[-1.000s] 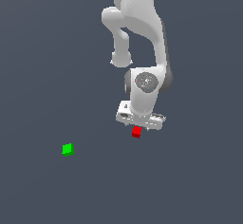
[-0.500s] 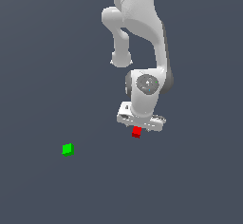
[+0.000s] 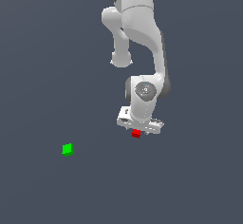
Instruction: Stack the red cube on top of the green cube.
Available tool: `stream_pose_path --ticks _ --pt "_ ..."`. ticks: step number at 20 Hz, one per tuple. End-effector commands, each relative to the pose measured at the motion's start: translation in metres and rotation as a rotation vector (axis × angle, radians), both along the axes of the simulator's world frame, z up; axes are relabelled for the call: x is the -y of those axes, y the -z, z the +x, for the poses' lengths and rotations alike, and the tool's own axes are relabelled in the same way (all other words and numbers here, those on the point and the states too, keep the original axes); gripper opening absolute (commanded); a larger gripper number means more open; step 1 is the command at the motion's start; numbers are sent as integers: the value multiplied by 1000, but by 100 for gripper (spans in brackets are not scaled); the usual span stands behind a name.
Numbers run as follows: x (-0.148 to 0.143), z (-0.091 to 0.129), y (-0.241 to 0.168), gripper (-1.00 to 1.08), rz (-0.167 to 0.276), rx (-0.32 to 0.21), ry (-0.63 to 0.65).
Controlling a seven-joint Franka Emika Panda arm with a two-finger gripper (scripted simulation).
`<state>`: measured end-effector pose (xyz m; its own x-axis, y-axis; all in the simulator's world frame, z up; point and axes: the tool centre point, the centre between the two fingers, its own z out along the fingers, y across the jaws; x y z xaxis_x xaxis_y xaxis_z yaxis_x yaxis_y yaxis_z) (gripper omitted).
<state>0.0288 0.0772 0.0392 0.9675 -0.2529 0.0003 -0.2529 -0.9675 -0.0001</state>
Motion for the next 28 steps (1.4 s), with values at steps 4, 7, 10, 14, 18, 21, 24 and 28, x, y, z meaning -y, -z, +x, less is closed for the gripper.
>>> stream_pose_path --ticks 4,7,10,14,18,21,24,28 --pt "0 0 18 100 0 0 0" --pt "0 1 19 100 0 0 0" --pt "0 1 19 -100 0 0 0" --pt "0 1 19 -100 0 0 0" --pt "0 1 19 -100 0 0 -1" --pt "0 1 17 -100 0 0 -1" --pt "0 0 9 -100 0 0 -1" --pt "0 0 -12 -100 0 0 -1"
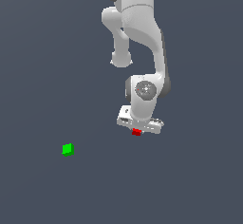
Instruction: Stack the red cube on top of the green cube.
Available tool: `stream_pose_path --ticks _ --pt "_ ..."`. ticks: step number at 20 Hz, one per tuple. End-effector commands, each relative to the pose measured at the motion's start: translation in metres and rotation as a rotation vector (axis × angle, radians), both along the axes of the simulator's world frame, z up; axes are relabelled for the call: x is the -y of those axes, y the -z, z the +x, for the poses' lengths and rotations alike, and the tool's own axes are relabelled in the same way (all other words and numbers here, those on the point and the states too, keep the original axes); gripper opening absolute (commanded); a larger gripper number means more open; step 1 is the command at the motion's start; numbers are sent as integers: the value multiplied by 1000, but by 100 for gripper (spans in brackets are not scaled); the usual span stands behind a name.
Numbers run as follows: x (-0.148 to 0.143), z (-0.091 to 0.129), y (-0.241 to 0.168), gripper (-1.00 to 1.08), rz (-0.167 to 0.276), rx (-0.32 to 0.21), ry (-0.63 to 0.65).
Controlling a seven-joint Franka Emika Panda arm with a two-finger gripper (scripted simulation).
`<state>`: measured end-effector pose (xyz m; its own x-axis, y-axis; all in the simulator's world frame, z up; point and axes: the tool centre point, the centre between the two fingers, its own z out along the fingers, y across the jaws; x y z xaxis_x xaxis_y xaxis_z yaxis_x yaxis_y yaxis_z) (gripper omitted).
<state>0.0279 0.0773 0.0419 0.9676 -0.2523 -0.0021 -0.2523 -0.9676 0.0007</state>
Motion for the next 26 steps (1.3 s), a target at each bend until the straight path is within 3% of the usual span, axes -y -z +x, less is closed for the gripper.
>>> stream_pose_path --ticks 1,12,20,26 --pt "0 0 -16 -100 0 2 0" --pt "0 1 -75 -100 0 2 0" --pt "6 3 -76 -100 0 3 0" --pt "39 10 -70 -100 0 3 0"
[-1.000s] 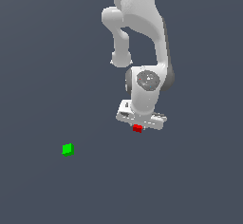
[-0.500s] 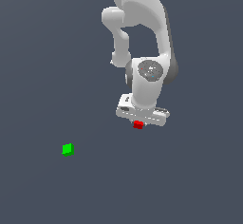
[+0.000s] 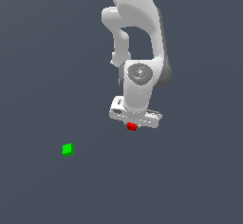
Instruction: Stack the red cube on top of the green cube.
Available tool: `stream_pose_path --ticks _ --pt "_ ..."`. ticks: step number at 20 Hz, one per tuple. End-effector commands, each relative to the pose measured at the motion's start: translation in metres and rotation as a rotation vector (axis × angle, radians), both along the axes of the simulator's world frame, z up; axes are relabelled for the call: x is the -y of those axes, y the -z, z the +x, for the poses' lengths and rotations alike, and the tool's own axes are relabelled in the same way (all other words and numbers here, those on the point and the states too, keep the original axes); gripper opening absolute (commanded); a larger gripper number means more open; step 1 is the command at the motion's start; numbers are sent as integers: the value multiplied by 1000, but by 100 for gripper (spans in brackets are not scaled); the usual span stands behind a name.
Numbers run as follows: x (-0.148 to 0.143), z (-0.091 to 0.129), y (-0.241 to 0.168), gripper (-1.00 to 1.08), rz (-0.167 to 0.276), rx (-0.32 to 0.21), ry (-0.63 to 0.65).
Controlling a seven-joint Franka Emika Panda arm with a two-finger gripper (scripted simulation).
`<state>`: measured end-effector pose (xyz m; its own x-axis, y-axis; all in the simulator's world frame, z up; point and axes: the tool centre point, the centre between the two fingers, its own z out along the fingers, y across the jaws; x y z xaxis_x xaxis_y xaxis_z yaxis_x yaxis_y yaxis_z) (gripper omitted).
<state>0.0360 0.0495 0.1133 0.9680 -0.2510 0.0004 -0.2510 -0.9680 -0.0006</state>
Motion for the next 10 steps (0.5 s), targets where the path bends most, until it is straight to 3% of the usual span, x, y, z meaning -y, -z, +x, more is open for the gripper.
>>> stream_pose_path --ticks 1,10 --pt "19 4 3 -100 0 0 2" --pt "111 28 19 -100 -1 0 1"
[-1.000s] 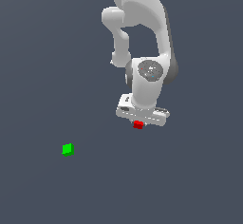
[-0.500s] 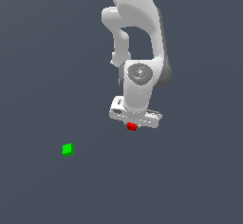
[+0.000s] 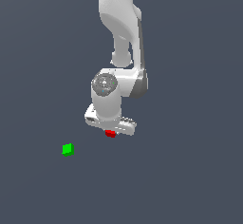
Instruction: Stack the red cube on top of the green cube.
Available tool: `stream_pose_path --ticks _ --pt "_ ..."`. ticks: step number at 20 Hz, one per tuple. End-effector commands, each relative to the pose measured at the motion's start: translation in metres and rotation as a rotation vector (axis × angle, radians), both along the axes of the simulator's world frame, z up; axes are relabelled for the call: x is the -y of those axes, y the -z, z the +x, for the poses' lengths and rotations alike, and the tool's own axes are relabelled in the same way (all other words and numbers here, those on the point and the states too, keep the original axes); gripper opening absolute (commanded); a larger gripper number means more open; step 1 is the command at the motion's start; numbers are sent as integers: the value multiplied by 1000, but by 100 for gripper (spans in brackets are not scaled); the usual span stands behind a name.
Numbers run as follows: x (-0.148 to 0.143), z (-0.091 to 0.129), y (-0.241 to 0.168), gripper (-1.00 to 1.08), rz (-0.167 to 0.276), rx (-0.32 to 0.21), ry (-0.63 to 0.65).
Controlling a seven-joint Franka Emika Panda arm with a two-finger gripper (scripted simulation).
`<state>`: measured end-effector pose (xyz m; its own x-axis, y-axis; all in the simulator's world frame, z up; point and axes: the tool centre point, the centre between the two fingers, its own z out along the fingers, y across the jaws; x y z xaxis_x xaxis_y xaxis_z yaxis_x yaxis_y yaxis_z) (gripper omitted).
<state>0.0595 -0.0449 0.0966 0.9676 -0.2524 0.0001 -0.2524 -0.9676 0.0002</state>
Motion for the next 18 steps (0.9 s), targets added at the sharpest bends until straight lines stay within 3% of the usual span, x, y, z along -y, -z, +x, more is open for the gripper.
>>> stream_pose_path --ticks 1,9,18 --pt "28 7 5 -100 0 1 0" --pt "110 29 19 -100 0 1 0" --pt "170 48 30 -100 0 0 -1"
